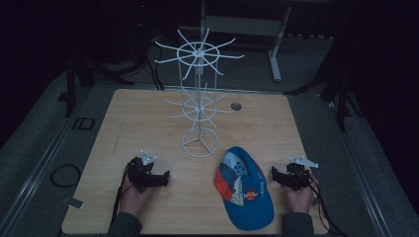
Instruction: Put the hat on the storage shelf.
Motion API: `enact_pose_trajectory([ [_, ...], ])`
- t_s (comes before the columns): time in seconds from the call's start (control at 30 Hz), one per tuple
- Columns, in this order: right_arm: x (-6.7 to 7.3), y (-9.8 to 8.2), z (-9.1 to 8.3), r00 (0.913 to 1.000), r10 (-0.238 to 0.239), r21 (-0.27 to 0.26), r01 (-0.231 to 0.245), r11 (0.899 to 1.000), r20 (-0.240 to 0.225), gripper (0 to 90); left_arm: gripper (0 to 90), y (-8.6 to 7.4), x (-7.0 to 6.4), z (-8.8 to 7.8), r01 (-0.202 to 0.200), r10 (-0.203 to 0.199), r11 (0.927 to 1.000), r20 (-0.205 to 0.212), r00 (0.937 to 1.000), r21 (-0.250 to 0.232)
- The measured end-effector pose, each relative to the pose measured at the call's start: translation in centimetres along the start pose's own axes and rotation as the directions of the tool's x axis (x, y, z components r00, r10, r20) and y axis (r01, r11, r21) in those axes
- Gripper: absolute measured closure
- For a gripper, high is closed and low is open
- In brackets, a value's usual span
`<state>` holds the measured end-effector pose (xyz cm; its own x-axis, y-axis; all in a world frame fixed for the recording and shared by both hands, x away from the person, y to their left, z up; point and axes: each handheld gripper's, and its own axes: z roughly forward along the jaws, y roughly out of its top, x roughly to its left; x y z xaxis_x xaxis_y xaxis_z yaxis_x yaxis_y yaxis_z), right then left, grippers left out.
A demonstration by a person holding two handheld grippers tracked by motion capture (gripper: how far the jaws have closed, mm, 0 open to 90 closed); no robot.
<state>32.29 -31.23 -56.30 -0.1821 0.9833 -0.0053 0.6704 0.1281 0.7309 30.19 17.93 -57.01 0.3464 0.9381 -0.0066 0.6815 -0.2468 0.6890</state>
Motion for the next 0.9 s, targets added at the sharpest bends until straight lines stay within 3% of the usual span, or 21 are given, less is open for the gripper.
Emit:
enact_pose_trajectory([
  [0.3,0.3,0.2,0.0,0.9997,-0.017,0.025,0.018,1.000,-0.017,16.4,1.4,0.0,-0.2,0.1,0.015,-0.015,0.9999,-0.012,0.9998,-0.003],
  [0.6,0.8,0.7,-0.8,0.9952,-0.069,0.083,0.075,0.994,-0.069,34.2,1.4,0.0,-0.2,0.1,0.017,-0.017,0.9999,-0.014,0.9998,-0.002],
  [0.77,1.8,0.9,-1.3,0.9850,-0.150,0.111,0.159,0.981,-0.085,34.4,1.4,0.0,-0.2,0.1,0.017,-0.017,0.9999,-0.014,0.9998,-0.002],
  [0.9,2.3,1.5,-1.7,0.9766,-0.156,0.102,0.172,0.980,-0.148,34.3,1.4,0.0,-0.2,0.1,0.017,-0.017,0.9998,-0.015,0.9997,-0.002],
])
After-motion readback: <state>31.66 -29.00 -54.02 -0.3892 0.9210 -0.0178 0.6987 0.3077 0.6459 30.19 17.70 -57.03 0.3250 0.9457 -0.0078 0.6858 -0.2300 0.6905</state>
